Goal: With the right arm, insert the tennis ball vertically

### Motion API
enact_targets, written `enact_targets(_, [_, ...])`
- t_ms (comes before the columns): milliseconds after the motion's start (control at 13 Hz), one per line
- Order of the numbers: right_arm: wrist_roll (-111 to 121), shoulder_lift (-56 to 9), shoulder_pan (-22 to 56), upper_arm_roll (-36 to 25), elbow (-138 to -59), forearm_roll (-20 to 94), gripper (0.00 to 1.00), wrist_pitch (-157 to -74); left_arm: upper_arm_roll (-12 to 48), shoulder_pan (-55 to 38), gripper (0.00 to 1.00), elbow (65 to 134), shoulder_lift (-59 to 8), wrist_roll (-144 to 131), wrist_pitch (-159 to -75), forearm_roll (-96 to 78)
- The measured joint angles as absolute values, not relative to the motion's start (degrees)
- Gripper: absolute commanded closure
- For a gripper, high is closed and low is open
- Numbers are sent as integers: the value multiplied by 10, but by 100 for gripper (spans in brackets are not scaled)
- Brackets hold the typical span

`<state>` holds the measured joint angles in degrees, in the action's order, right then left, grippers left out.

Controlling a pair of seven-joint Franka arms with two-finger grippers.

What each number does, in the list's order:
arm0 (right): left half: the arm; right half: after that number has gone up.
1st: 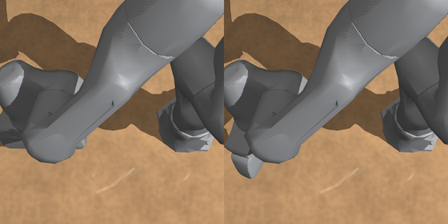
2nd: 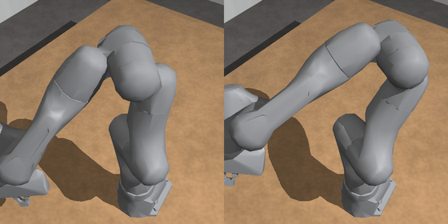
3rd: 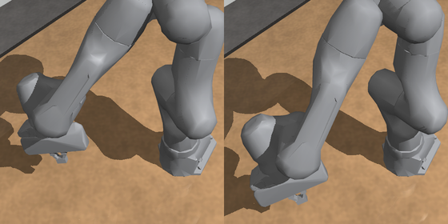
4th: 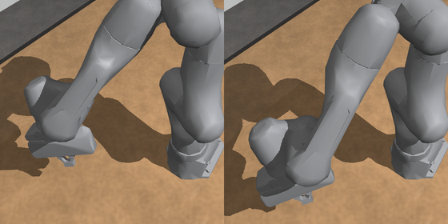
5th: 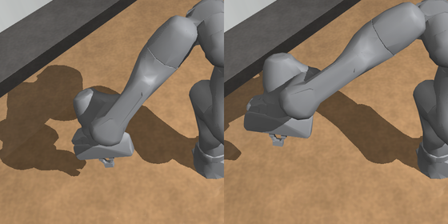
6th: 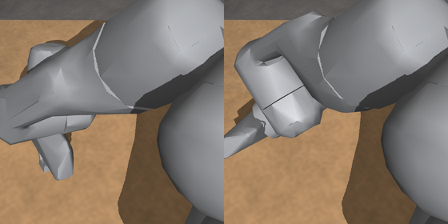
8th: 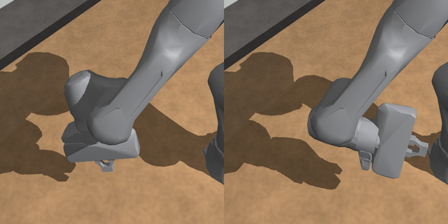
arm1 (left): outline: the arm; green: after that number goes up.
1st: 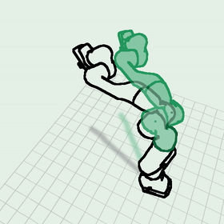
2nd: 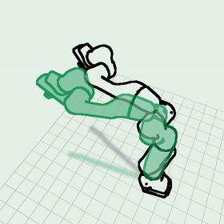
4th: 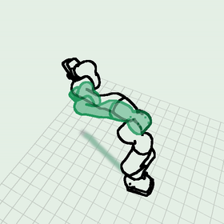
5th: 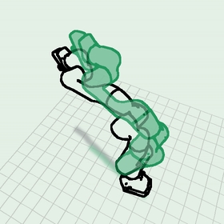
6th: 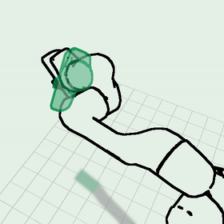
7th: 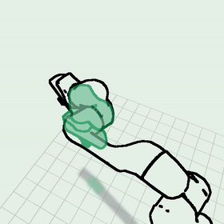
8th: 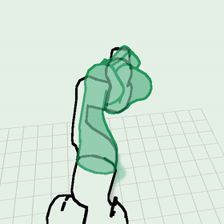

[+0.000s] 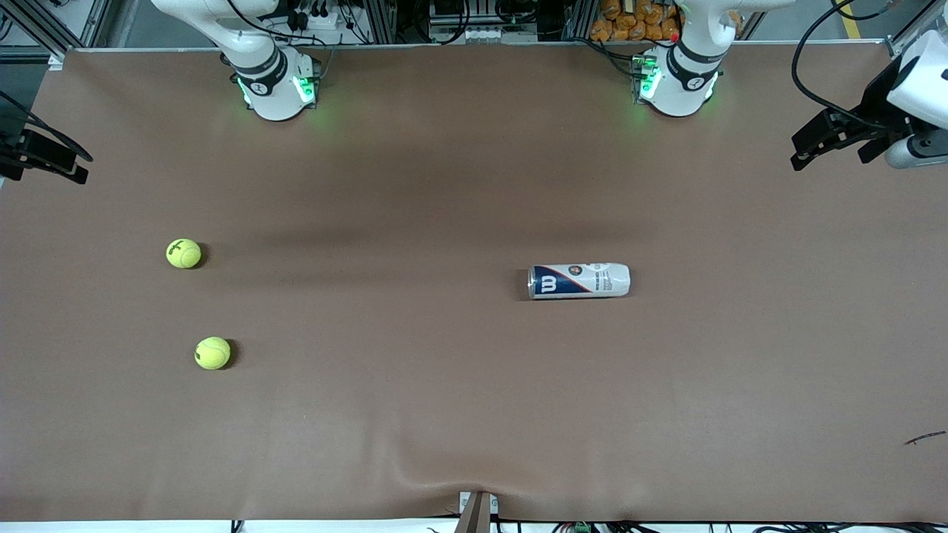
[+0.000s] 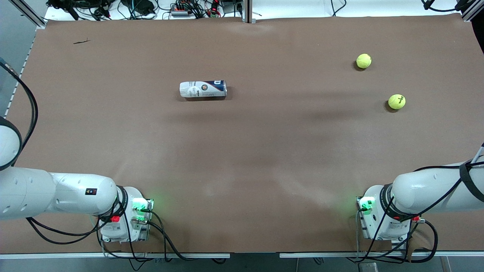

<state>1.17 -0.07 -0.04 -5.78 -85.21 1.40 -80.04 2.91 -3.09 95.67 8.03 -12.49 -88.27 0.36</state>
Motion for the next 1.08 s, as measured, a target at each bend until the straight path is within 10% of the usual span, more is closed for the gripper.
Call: enact_targets(1077, [12,-1,0,-55,-851,14,0,-800,27,-35,0,927,36,-126,-855,4])
